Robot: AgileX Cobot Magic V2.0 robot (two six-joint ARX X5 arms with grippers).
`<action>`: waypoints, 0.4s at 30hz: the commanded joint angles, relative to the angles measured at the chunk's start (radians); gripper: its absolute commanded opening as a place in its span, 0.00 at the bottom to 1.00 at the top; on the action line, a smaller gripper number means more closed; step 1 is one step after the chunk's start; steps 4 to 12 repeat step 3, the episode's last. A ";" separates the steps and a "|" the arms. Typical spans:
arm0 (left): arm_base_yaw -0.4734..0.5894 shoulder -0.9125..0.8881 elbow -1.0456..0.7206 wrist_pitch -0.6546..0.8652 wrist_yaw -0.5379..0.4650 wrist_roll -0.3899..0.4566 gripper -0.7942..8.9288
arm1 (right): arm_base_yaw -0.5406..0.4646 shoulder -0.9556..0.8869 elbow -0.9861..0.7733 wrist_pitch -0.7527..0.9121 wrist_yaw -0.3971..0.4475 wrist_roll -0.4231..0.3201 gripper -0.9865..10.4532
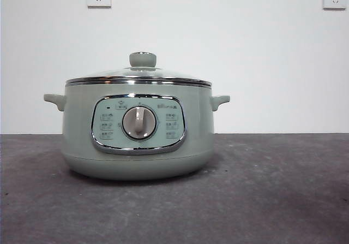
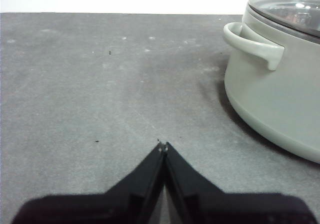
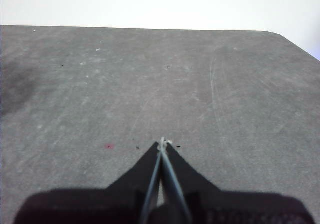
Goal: Pick up the egg,open the lid,put the egg in the pot,close the lid
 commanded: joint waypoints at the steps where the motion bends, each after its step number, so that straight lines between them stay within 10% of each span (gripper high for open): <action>1: 0.003 0.001 -0.010 0.005 0.001 -0.005 0.08 | 0.000 -0.002 -0.009 0.006 0.000 0.011 0.09; 12: 0.003 0.001 -0.010 0.005 0.001 -0.005 0.08 | 0.000 -0.002 -0.009 0.006 0.000 0.011 0.09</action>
